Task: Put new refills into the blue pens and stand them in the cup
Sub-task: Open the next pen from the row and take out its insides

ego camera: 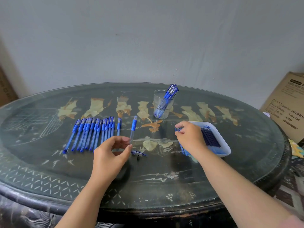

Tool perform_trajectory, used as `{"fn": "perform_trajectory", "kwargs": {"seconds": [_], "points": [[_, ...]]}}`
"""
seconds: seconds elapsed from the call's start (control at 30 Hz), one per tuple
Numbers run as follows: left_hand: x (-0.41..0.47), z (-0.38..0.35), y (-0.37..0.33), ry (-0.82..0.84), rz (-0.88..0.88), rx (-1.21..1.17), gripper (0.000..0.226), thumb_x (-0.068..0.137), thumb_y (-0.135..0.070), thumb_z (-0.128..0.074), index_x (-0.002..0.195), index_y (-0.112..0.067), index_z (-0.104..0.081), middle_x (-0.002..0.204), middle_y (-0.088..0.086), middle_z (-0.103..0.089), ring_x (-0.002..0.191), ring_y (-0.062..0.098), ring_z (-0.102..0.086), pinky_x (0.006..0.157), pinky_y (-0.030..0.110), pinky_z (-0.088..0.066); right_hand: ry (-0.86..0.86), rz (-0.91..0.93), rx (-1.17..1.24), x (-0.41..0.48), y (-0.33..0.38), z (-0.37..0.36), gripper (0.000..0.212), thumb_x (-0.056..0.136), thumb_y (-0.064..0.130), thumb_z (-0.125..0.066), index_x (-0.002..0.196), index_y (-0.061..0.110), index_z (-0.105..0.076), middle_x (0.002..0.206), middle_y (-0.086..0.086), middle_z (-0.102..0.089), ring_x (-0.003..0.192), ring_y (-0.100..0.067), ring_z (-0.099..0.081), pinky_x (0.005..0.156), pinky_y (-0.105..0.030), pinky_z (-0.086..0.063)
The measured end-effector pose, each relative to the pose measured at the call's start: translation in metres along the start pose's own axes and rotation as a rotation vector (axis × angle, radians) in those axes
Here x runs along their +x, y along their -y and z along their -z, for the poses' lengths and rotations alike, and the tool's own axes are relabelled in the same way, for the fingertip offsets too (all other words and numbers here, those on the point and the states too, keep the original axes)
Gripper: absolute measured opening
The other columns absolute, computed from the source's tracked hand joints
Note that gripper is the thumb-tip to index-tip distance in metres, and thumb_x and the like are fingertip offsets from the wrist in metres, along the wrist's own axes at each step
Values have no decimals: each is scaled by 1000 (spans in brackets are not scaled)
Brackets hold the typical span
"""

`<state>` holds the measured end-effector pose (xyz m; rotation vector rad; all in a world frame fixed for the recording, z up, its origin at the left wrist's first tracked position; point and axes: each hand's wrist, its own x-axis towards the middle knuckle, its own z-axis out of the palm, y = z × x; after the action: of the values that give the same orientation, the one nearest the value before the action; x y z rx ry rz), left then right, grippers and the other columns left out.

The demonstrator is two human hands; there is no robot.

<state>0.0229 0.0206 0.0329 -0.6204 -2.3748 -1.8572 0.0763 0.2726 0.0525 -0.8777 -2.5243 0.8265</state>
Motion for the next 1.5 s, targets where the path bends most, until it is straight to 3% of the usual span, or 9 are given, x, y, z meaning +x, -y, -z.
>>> {"fn": "perform_trajectory", "kwargs": {"seconds": [0.2,0.3,0.47,0.57,0.87,1.2,1.3,1.4,1.5], "points": [[-1,0,0,-6,-11,0,19,80,-8,-77,90,-22,-70,87,-9,-73,79,-2,-67,68,4,-48,-280,-135,-59,-16,-41,27,27,88,1,-52,99,10,-76,103,-6,-74,97,-26,-65,74,-27,-45],[-1,0,1,8,-14,16,20,80,-8,-78,90,-23,-70,88,-11,-72,79,-3,-66,69,5,-49,-225,-205,-245,-14,-52,36,29,87,2,-52,94,14,-77,102,-9,-72,94,-34,-61,76,-33,-48],[-2,0,1,17,-11,31,22,79,-10,-78,88,-27,-69,87,-14,-72,79,-4,-66,70,7,-51,-117,-270,-398,-8,-58,35,22,85,7,-54,82,16,-74,90,-6,-67,73,-27,-50,65,-28,-45],[-1,0,2,22,-11,34,21,79,-10,-78,88,-27,-69,87,-14,-72,79,-4,-66,70,7,-51,-109,-281,-417,-5,-57,34,19,87,12,-57,94,17,-74,93,-4,-67,75,-25,-50,65,-28,-44],[0,-1,3,28,-13,41,21,79,-11,-79,88,-28,-69,87,-14,-72,80,-4,-66,71,7,-51,-76,-309,-504,-7,-40,37,18,93,9,-55,107,9,-65,91,-4,-55,81,-25,-49,64,-31,-42],[2,0,7,28,-5,38,22,79,-11,-79,89,-27,-69,86,-13,-72,78,-4,-67,70,9,-52,-85,-302,-491,-6,-35,36,13,93,15,-57,99,7,-64,100,-9,-64,83,-27,-53,67,-29,-42],[2,-1,7,26,-9,43,22,79,-11,-79,88,-29,-69,86,-14,-72,78,-4,-66,70,7,-51,-132,-303,-388,-3,-38,38,13,92,15,-57,82,7,-61,77,-5,-55,72,-25,-49,63,-28,-39],[1,-1,8,15,-10,37,23,79,-11,-79,87,-29,-69,86,-14,-72,77,-4,-66,69,7,-50,-147,-321,-90,4,-45,41,25,84,6,-56,59,6,-58,55,-10,-46,55,-24,-43,54,-28,-37],[1,-1,8,17,-16,37,22,79,-11,-79,87,-29,-69,86,-14,-72,77,-3,-67,70,9,-51,-141,-430,478,5,-45,45,14,85,0,-61,74,0,-69,69,-15,-61,64,-24,-56,69,-37,-57]]}}
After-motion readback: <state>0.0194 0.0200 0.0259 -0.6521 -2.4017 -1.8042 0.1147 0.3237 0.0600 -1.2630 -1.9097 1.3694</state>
